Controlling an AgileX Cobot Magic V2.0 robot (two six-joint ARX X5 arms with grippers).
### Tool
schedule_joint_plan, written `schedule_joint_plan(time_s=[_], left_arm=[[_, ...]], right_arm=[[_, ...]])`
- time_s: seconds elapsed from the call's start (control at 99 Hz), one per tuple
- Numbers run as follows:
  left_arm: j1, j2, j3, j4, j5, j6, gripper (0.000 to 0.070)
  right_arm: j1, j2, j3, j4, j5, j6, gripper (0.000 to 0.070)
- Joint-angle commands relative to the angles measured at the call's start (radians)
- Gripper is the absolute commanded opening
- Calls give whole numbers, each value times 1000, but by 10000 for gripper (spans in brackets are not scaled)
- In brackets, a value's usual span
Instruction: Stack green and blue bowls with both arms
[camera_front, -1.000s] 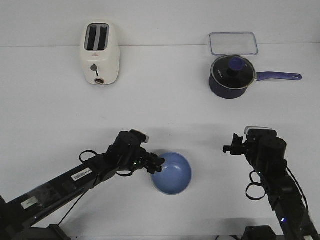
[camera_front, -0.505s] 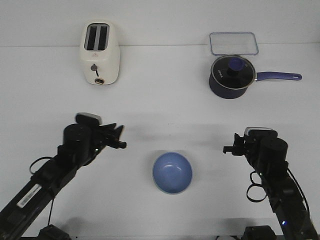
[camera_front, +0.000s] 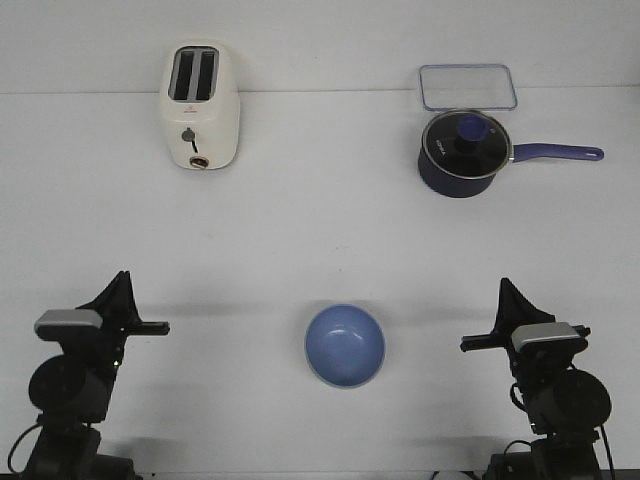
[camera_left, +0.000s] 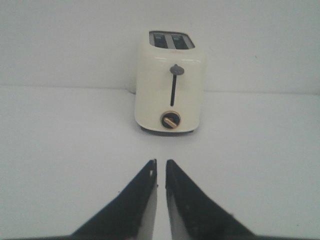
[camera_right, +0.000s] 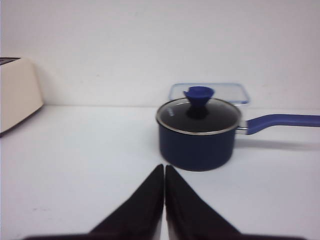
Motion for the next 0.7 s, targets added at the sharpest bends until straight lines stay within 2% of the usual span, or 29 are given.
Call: schedule_joint_plan(time_s=[0.0, 0.687], left_arm=[[11, -56, -29, 48, -2, 18, 12], [17, -137, -32, 49, -2, 19, 15]], right_arm=[[0, -18, -10, 32, 7, -2, 0], [0, -30, -9, 51, 7, -8, 0]])
